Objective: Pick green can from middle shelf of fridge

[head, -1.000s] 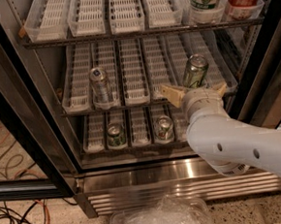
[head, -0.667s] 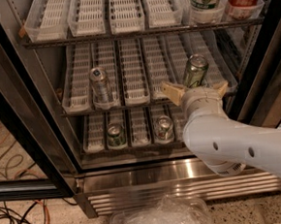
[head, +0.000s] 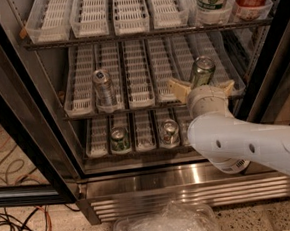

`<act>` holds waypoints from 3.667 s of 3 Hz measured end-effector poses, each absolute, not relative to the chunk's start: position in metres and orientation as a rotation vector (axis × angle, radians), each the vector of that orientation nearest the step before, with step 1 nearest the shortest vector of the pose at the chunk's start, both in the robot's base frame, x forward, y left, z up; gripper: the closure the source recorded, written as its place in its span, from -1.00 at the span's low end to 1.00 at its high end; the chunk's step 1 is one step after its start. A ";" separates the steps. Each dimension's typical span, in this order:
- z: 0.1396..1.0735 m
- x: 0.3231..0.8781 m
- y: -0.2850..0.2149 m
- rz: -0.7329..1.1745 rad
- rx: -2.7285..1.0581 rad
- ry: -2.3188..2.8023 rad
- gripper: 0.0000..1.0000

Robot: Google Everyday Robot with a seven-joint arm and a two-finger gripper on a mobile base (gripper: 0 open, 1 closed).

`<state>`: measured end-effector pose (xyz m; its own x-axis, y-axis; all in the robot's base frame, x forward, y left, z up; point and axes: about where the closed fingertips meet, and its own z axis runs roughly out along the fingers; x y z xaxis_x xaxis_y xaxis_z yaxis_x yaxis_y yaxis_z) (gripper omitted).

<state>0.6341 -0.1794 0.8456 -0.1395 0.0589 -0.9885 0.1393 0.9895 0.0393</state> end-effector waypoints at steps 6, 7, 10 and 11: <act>0.844 0.646 -0.186 -0.059 0.181 1.695 0.71; 0.844 0.646 -0.186 -0.059 0.181 1.695 0.25; 0.847 0.650 -0.185 -0.057 0.184 1.687 -1.00; 0.847 0.650 -0.185 -0.057 0.184 1.687 -1.00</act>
Offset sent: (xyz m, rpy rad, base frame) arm 0.0097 -0.0059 -0.0012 0.0202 -0.0144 -0.0134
